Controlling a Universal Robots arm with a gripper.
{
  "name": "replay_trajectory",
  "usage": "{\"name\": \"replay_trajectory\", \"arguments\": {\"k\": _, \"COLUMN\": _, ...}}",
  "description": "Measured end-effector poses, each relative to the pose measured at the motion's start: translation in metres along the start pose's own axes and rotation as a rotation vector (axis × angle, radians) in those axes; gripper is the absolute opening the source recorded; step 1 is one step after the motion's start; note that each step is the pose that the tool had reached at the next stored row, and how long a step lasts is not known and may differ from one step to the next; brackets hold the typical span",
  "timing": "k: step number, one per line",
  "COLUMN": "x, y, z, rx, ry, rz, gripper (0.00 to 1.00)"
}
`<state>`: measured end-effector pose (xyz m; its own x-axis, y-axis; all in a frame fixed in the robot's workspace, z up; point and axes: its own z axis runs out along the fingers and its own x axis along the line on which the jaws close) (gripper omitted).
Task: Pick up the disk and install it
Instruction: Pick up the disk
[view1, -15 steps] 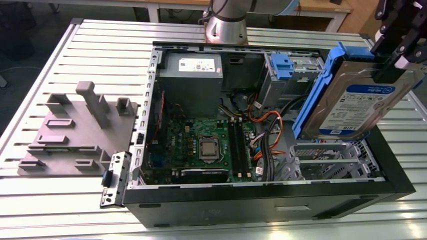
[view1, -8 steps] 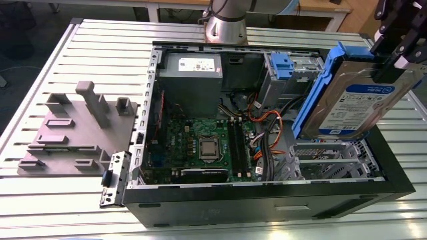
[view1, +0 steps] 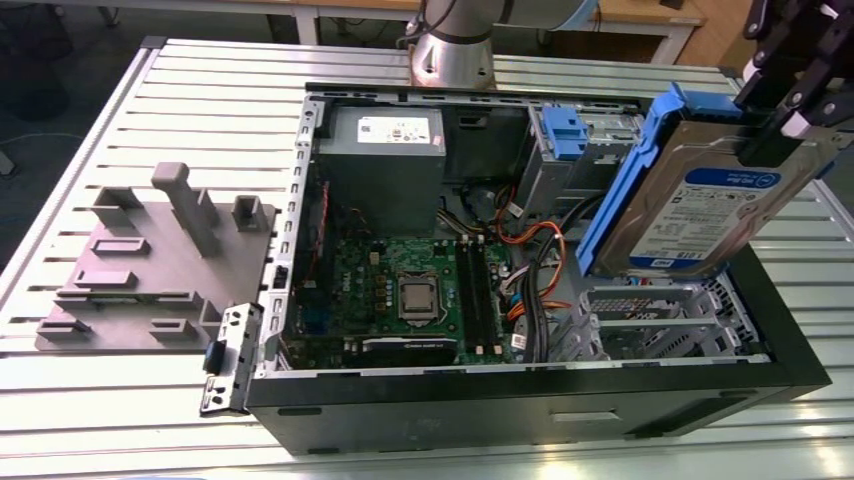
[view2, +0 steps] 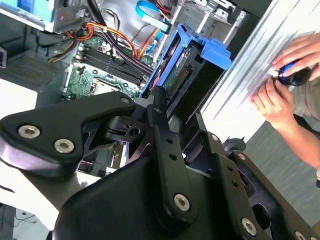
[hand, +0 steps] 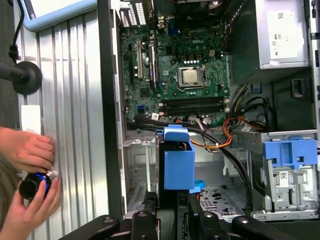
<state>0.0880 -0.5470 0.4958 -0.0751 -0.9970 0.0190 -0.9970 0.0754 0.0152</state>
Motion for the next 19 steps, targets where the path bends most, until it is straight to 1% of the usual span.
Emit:
{"name": "replay_trajectory", "arguments": {"k": 2, "x": -0.0001, "y": 0.0, "z": 0.0001, "rx": -0.0001, "ry": -0.0001, "rz": -0.003, "gripper": 0.35}}
{"name": "replay_trajectory", "arguments": {"k": 4, "x": 0.0, "y": -0.0001, "z": 0.0004, "rx": 0.0002, "ry": 0.0041, "rz": -0.006, "gripper": 0.35}}
{"name": "replay_trajectory", "arguments": {"k": 8, "x": -0.0001, "y": -0.0003, "z": 0.0023, "rx": -0.0013, "ry": 0.0065, "rz": -0.033, "gripper": 0.35}}
{"name": "replay_trajectory", "arguments": {"k": 13, "x": -0.0001, "y": -0.0004, "z": 0.0023, "rx": -0.0012, "ry": 0.0067, "rz": -0.036, "gripper": 0.35}}
{"name": "replay_trajectory", "arguments": {"k": 19, "x": -0.0003, "y": -0.0088, "z": 0.0033, "rx": -0.0016, "ry": 0.0066, "rz": -0.035, "gripper": 0.35}}
